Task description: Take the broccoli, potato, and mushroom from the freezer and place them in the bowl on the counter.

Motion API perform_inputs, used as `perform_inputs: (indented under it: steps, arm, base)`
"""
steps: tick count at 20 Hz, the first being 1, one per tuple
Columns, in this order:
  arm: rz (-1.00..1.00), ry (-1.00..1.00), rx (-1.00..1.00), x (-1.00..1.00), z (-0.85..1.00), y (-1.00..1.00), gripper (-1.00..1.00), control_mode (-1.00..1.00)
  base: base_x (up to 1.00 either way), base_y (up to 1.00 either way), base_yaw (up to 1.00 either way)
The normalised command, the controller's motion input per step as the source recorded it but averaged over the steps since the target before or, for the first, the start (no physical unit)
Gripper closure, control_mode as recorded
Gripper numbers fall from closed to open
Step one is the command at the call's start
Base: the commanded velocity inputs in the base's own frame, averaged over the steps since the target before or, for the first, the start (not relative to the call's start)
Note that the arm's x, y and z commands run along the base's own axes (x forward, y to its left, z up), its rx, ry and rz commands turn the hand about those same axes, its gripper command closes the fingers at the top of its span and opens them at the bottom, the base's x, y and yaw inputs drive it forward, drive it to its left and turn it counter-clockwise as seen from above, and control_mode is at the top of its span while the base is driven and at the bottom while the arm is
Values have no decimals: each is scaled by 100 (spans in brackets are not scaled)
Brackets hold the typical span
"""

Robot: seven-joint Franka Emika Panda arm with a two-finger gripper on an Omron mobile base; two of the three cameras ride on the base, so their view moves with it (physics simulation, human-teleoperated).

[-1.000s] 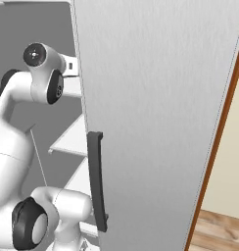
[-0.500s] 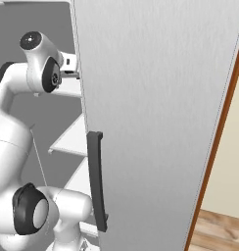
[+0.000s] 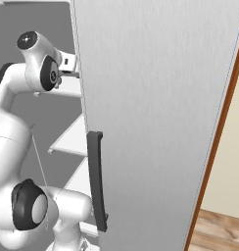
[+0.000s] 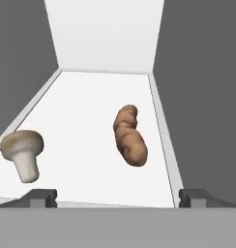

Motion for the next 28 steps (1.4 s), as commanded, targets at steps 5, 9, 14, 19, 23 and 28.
perform_inputs:
  steps: [5, 9, 14, 19, 23, 28]
  arm:
    - [-8, 0, 0, 75, -32, 31, -100, -100]
    - [-8, 0, -1, -6, -41, 41, -100, -100]
    - [-13, 2, 0, 47, 0, 4, -100, -100]
    - [-6, 12, 0, 87, -6, 0, -100, -100]
    - [-1, 25, 4, 87, -23, -4, -100, -100]
    - [0, 21, 4, 86, -41, -3, -100, -100]
  base:
    - [0, 0, 0]
    - [0, 0, 0]
    - [0, 0, 0]
    - [0, 0, 0]
    - [0, 0, 0]
    - [0, 0, 0]
